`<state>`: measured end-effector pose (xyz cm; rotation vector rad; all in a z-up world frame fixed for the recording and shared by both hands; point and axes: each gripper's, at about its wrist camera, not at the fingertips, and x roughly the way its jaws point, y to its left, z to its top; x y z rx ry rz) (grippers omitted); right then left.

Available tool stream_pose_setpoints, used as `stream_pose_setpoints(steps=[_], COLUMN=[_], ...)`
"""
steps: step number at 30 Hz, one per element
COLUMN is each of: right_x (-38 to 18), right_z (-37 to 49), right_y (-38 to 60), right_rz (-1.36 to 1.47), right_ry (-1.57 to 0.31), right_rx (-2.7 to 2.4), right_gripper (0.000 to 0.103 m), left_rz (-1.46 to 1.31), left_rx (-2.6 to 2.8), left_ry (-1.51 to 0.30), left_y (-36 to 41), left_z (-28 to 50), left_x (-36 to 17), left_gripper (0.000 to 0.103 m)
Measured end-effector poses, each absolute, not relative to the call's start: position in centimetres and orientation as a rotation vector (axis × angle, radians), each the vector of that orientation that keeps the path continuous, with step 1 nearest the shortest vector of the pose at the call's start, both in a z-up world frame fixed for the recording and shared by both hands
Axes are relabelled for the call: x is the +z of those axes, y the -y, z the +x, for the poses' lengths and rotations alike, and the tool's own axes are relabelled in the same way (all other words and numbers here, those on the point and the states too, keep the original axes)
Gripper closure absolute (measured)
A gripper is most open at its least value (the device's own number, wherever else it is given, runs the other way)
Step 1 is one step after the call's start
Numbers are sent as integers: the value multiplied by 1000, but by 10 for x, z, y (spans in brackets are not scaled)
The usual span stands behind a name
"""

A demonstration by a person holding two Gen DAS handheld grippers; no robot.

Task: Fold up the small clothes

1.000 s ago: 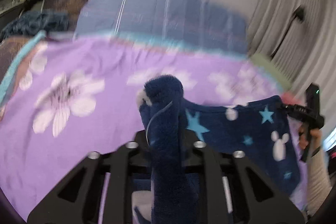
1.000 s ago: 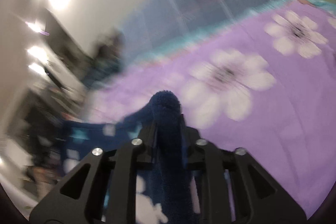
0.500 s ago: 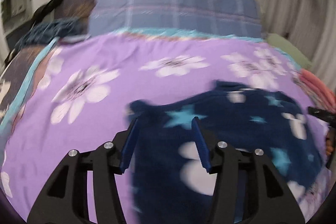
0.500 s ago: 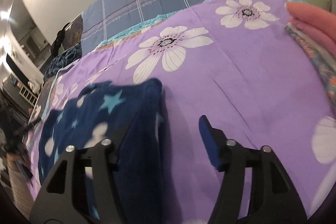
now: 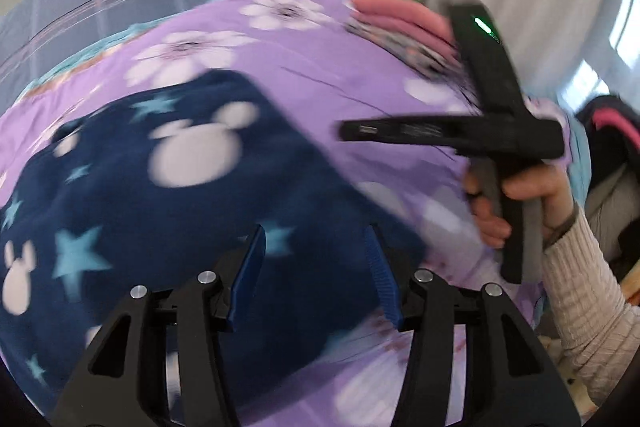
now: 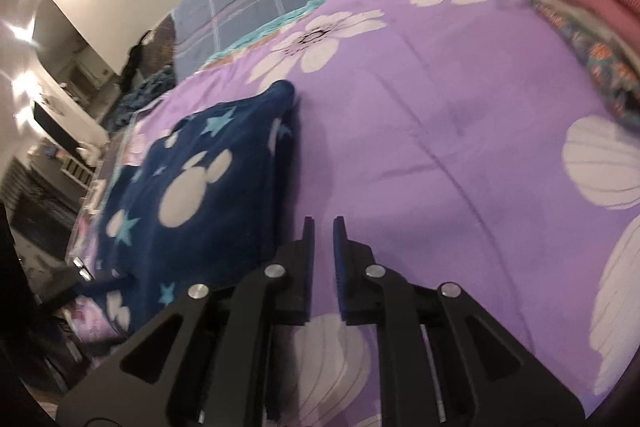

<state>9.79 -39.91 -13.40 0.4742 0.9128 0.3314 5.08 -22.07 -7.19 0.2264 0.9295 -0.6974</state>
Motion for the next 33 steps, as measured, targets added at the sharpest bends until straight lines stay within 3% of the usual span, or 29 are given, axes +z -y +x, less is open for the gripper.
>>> stream_pose_setpoints(steps=[2, 5, 7, 9, 12, 20, 33], right_x=[-136, -139, -141, -144, -148, -159, -164], right_z=[103, 113, 120, 124, 133, 150, 145], right_y=[398, 394, 391, 389, 387, 382, 383], right_rz=[482, 481, 482, 483, 479, 510, 580], right_ry=[-927, -949, -963, -973, -995, -1049, -1044], right_rx=[361, 407, 427, 445, 466, 530, 607], right_gripper=[92, 91, 87, 80, 78, 77, 77], left_rz=[272, 341, 365, 383, 401, 402, 382], left_rx=[-682, -611, -562, -542, -532, -528, -567], left_ry=[-947, -978, -972, -975, -967, -958, -961], left_y=[246, 270, 275, 279, 280, 272, 253], left_z=[44, 41, 42, 42, 42, 37, 39], left_x=[-80, -95, -99, -103, -109, -112, -110], left_gripper=[51, 34, 28, 26, 27, 49, 60])
